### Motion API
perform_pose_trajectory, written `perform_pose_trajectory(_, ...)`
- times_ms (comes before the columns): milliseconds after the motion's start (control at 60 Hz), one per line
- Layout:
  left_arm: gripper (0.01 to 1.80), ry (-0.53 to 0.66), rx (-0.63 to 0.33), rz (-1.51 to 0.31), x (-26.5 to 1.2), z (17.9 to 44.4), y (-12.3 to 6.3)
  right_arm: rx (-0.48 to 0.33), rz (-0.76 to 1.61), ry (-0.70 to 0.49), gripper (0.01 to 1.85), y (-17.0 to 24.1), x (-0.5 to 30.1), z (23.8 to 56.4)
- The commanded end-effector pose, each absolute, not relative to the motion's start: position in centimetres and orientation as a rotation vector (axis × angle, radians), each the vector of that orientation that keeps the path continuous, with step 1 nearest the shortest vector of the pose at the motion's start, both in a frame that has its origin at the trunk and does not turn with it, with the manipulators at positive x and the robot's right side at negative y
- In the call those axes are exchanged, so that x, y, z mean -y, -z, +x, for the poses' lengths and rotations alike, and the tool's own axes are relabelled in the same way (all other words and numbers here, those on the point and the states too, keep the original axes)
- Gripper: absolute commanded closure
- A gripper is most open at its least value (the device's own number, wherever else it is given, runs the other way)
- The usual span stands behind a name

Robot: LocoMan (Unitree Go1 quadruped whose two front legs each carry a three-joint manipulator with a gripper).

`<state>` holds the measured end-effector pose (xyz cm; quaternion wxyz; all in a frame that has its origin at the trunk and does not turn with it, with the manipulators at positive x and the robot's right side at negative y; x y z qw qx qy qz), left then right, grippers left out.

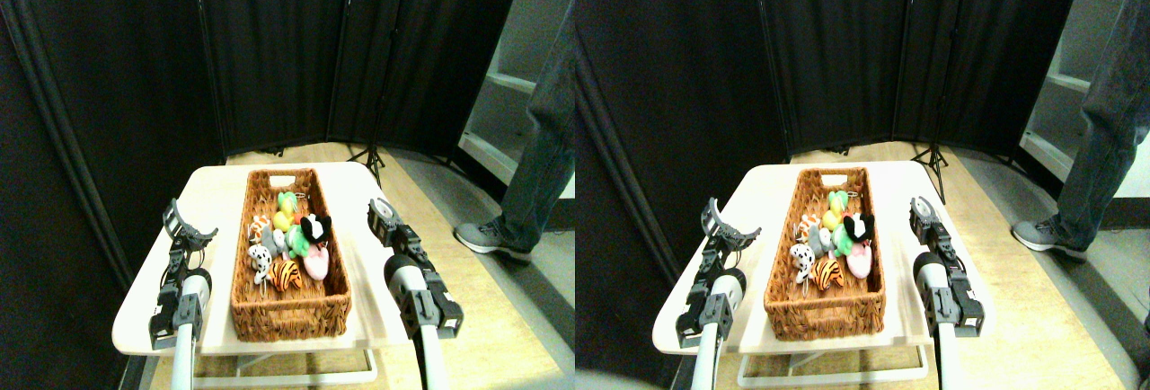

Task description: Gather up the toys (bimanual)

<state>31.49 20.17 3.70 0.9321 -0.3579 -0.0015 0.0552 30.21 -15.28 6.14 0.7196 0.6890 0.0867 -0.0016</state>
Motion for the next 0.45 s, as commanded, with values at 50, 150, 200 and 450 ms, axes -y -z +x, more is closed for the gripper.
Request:
perform_pose_trajectory(50,0.94,-0.083,0.040,-0.729,-20.09,31.59,-4.18,-0.168,1.523,-0.022,1.85,-6.72,15.14,30.37)
perform_pose_trajectory(150,0.87,-0.093,0.030,-0.740,-20.16,31.51,-4.10,-0.168,1.522,-0.022,1.85,-6.73,15.08,30.37)
perform_pose_trajectory(200,0.61,-0.088,-0.012,-0.754,-20.30,31.49,-4.11,-0.167,1.519,-0.025,1.85,-6.76,15.03,30.37)
perform_pose_trajectory(450,0.42,-0.144,0.018,-0.695,-20.59,31.74,-3.75,-0.168,1.499,-0.038,1.85,-6.78,14.86,30.52)
